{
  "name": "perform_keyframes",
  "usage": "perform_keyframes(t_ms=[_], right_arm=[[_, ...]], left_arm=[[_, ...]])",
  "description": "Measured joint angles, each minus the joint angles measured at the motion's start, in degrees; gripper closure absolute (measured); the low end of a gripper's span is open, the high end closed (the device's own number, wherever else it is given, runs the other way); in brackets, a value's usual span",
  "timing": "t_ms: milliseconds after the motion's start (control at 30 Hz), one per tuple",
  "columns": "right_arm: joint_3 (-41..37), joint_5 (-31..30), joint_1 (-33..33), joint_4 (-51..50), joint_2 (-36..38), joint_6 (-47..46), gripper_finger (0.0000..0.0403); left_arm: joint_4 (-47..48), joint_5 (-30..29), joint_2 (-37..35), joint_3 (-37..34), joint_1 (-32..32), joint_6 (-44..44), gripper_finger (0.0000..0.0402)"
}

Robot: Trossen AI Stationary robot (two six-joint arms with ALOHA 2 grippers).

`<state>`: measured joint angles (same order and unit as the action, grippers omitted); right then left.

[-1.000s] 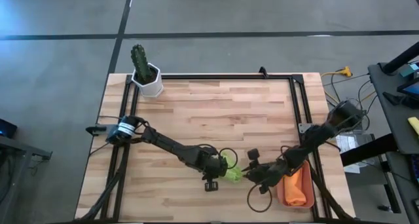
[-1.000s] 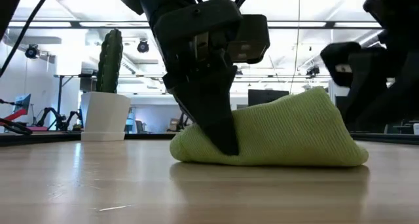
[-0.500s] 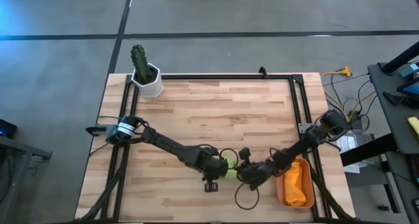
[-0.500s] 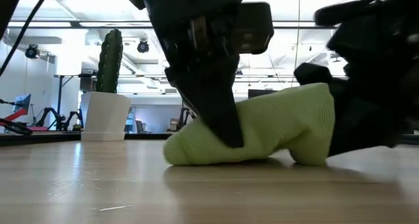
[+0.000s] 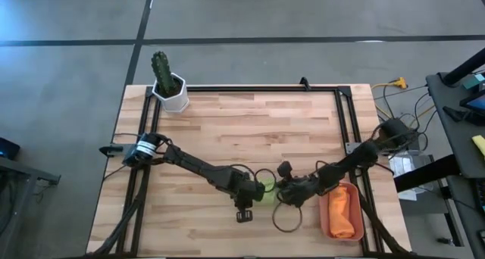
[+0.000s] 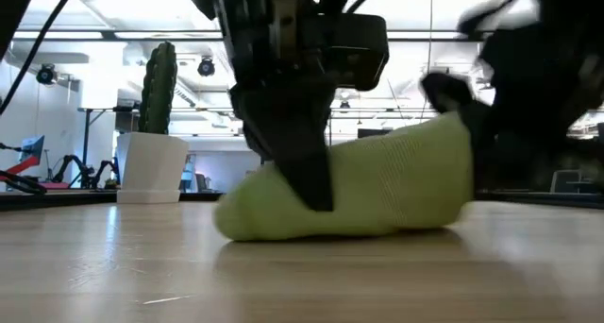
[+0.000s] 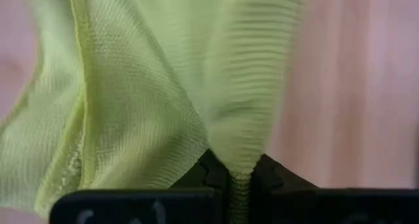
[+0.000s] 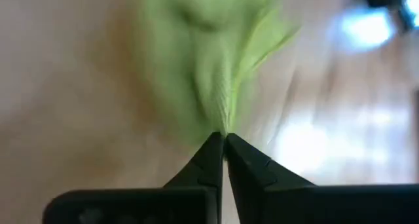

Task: Roll microfiber towels into tight, uniform cylinder then place into a basket
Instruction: Roll the green microfiber cloth

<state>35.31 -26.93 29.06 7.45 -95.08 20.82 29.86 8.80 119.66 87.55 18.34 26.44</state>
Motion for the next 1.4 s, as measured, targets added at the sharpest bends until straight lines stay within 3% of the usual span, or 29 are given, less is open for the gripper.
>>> perform_keyframes(t_ms=[167,367,600,733,1000,1400], right_arm=[[0.02,-0.52,3.59,-3.06,9.29,1.98,0.0349],[-0.07,-0.32,7.25,-1.35,15.39,-2.07,0.0260],[0.49,-0.79,9.07,11.03,6.71,-8.96,0.0157],[4.28,-6.53,9.19,11.92,-1.46,-10.50,0.0133],[11.96,-12.16,9.38,4.19,-11.99,-10.50,0.0173],[12.28,-13.65,9.44,3.18,-11.55,-12.32,0.0320]], left_arm=[[0.47,6.08,0.00,-0.02,-1.31,1.76,0.0401],[0.09,5.71,1.36,0.08,-3.46,1.79,0.0401],[-2.22,5.66,2.03,0.17,-4.30,1.81,0.0401],[-2.86,5.54,1.99,0.15,-4.52,1.86,0.0401],[-2.34,5.47,1.81,0.15,-4.52,1.90,0.0401],[-2.31,5.27,1.60,0.15,-4.52,2.14,0.0401]])
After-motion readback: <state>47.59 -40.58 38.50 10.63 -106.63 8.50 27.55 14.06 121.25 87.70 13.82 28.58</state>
